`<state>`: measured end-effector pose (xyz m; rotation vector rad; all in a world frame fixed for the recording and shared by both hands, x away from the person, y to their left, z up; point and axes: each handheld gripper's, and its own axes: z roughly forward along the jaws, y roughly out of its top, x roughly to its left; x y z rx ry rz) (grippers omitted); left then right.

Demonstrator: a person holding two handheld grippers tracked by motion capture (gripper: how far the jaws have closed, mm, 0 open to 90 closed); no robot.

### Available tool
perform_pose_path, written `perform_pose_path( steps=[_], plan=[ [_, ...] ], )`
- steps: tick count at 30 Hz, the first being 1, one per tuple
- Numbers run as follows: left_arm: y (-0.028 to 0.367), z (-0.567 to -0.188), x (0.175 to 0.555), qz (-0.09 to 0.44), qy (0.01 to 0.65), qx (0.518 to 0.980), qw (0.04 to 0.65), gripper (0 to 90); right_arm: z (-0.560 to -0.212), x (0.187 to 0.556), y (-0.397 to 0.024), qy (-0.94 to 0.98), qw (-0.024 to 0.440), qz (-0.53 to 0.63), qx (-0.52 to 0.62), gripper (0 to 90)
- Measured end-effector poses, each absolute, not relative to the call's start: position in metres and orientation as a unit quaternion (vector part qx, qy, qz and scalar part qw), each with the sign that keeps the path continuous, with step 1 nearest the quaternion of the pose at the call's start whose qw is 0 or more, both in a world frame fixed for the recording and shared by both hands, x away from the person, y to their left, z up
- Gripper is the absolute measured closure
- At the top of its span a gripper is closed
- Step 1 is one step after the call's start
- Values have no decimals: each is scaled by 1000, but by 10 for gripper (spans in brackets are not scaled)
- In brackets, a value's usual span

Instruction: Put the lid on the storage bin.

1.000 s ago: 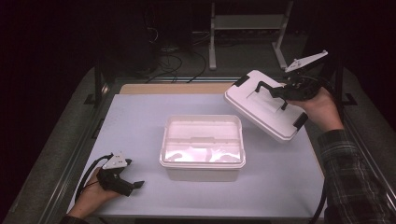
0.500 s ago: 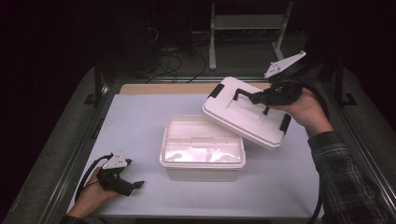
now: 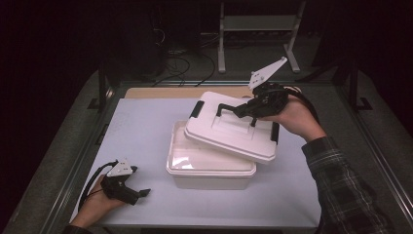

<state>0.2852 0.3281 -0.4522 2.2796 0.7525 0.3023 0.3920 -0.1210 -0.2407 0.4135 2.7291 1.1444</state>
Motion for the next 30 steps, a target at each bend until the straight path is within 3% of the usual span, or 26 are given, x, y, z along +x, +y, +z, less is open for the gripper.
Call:
perform_pose_path(
  steps=[19, 30],
  plan=[
    [328, -452, 285, 117, 291, 881, 353, 7, -254, 386, -59, 931, 24, 363, 40, 841],
    [328, -452, 285, 117, 292, 881, 354, 7, -268, 388, -48, 942, 9, 335, 24, 841]
  ],
)
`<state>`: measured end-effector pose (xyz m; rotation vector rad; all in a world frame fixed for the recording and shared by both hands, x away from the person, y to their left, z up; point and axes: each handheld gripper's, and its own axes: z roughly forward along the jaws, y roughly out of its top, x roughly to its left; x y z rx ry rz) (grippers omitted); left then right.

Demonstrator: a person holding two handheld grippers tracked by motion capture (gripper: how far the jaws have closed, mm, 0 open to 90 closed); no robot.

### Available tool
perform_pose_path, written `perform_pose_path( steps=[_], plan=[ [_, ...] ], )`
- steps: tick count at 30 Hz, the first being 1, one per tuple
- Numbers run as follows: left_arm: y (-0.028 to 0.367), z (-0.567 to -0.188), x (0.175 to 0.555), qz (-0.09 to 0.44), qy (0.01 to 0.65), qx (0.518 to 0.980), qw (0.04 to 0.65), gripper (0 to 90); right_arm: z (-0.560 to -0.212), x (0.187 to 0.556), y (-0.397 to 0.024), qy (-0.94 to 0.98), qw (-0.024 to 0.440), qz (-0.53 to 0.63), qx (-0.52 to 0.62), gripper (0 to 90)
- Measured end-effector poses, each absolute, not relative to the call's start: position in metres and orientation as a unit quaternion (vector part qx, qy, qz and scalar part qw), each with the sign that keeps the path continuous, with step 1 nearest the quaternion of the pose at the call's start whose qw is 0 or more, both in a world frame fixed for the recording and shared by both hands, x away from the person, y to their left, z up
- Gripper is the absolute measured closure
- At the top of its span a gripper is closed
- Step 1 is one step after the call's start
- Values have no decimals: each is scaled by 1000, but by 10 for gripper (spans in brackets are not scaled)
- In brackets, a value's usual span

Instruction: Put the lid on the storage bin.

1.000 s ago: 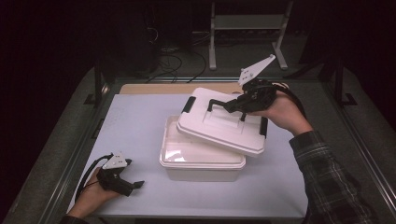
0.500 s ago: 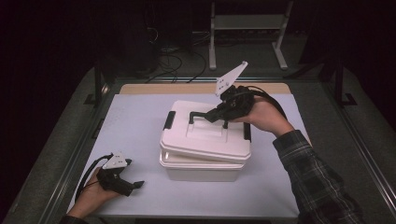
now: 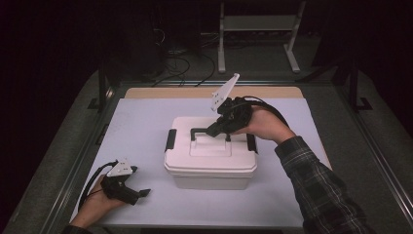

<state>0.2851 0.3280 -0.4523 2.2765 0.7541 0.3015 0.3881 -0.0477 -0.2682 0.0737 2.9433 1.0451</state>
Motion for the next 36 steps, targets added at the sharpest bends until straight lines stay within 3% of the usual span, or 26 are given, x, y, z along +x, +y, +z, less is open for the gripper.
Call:
perform_pose_path(
  steps=[11, 13, 25, 36],
  plan=[
    [328, -452, 285, 117, 292, 880, 355, 7, -277, 384, -49, 940, 13, 339, 27, 824],
    [328, -452, 285, 117, 292, 881, 355, 7, -277, 384, -52, 936, 14, 349, 38, 704],
    [328, -452, 285, 116, 292, 881, 355, 7, -276, 378, -95, 920, 70, 368, 118, 428],
    [328, -452, 285, 116, 292, 881, 355, 7, -280, 358, -147, 908, 120, 352, 190, 291]
  ],
)
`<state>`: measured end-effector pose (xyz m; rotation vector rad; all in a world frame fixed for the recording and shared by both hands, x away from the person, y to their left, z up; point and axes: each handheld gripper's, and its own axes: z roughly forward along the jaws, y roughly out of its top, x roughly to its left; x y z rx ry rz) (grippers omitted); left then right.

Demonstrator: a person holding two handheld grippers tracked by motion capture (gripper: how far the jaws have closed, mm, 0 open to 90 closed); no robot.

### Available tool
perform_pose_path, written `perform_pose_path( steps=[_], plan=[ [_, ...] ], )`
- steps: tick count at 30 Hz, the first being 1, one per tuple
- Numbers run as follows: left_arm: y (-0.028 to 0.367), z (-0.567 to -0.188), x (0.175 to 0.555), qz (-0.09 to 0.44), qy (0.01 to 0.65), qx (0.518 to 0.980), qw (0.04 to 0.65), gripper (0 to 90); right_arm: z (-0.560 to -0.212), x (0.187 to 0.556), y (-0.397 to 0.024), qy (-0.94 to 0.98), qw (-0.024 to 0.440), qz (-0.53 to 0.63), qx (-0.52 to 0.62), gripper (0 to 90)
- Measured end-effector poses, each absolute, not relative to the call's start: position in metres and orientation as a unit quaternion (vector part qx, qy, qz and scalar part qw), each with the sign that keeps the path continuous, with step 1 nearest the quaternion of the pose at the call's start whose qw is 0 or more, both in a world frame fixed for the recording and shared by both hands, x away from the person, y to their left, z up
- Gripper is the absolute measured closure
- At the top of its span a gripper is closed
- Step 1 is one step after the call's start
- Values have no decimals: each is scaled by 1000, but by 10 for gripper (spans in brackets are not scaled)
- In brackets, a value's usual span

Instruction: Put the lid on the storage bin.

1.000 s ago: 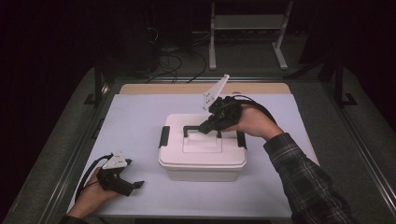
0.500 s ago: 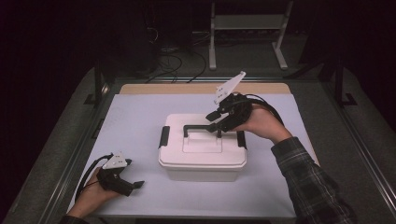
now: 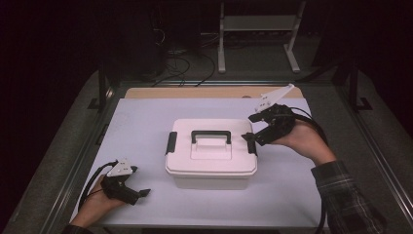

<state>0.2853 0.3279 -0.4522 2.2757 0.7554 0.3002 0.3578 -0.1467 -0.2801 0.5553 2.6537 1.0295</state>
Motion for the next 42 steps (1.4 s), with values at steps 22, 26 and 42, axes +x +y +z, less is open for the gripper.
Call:
perform_pose_path(
  steps=[22, 26, 42],
  plan=[
    [328, -452, 285, 118, 291, 880, 355, 6, -349, 328, -215, 870, 159, 333, 328, 97],
    [328, -452, 285, 118, 291, 880, 355, 6, -371, 324, -221, 864, 157, 329, 347, 87],
    [328, -452, 285, 118, 292, 880, 355, 6, -440, 306, -231, 858, 150, 289, 398, 82]
  ],
)
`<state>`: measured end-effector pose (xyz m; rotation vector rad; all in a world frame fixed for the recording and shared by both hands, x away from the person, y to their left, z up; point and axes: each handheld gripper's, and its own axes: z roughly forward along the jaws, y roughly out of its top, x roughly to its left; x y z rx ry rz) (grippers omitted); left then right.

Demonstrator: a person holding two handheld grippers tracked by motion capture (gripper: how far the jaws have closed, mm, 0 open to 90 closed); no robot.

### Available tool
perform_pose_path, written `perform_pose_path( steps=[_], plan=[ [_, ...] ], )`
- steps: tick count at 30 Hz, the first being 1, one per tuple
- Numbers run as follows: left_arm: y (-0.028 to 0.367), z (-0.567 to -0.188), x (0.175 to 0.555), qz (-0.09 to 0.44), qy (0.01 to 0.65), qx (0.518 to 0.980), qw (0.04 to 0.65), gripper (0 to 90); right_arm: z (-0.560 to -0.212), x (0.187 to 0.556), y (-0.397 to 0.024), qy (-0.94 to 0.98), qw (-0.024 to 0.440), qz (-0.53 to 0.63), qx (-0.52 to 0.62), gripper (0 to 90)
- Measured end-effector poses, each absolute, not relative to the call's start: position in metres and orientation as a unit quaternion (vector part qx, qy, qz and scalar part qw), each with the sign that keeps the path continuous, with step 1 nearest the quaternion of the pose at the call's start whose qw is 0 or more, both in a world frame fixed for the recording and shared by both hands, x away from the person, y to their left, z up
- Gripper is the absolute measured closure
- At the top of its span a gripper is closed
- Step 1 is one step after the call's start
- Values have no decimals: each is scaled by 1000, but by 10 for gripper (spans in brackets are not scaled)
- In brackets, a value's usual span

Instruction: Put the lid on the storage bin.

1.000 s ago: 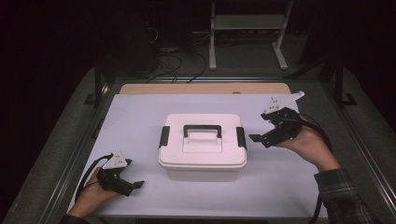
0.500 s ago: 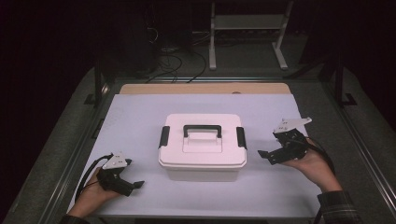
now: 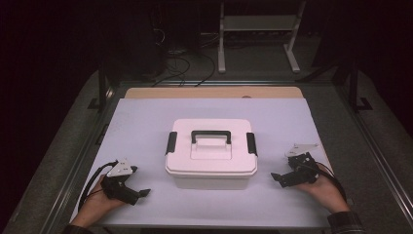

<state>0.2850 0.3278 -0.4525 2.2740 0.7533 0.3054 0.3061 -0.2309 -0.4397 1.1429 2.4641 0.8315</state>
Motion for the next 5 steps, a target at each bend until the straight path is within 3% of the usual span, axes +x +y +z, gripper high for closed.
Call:
perform_pose_path(
  steps=[5],
  plan=[
    [328, -452, 285, 118, 291, 880, 356, 6, -447, 304, -231, 859, 149, 285, 399, 78]
  ],
)
